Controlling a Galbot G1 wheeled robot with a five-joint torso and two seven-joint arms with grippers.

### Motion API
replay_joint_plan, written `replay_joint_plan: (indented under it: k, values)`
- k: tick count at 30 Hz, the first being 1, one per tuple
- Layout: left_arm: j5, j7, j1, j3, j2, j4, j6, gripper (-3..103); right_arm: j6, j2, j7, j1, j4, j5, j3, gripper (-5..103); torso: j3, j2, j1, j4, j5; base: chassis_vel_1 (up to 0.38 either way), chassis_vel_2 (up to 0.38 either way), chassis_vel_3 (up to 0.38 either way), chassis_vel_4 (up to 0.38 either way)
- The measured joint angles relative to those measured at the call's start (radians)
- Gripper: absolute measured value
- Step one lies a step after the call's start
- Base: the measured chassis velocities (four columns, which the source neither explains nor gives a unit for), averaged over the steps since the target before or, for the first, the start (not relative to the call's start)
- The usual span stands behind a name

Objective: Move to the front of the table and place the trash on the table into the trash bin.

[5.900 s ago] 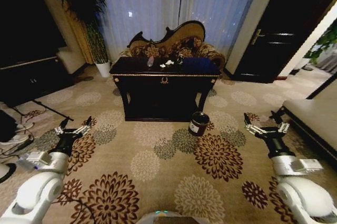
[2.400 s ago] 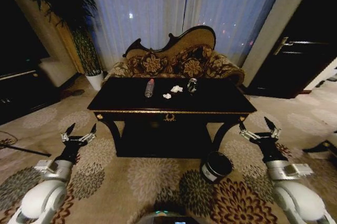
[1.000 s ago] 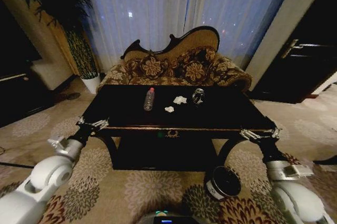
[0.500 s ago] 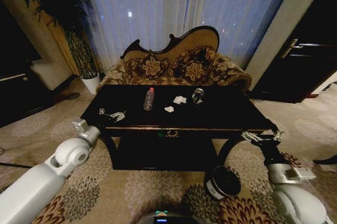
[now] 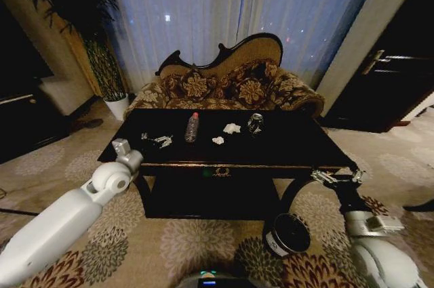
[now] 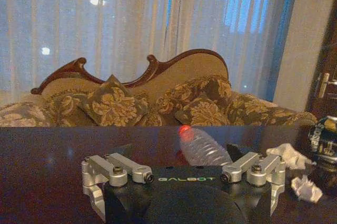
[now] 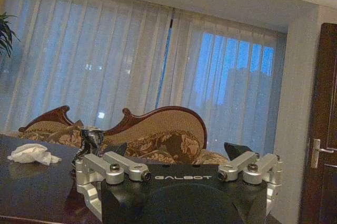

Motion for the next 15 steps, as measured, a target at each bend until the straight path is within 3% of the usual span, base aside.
replay_joint_plan:
  k: [9,15]
  values:
    - [-0.075,-0.067,-0.113,0.081,-0.04,-0.019,0.029,97,0.0,0.002,-0.001,0.003,-0.001,-0.001,-0.008,100,0.0,0.0,0.0,0.0,0.0002,0.0,0.0,0.0,0.0]
    - [-0.144,-0.146,-0.174,0.131,-0.069,-0.005,0.082,97,0.002,0.011,-0.002,-0.004,0.004,-0.008,-0.009,100,0.0,0.0,0.0,0.0,0.0001,0.0,0.0,0.0,0.0]
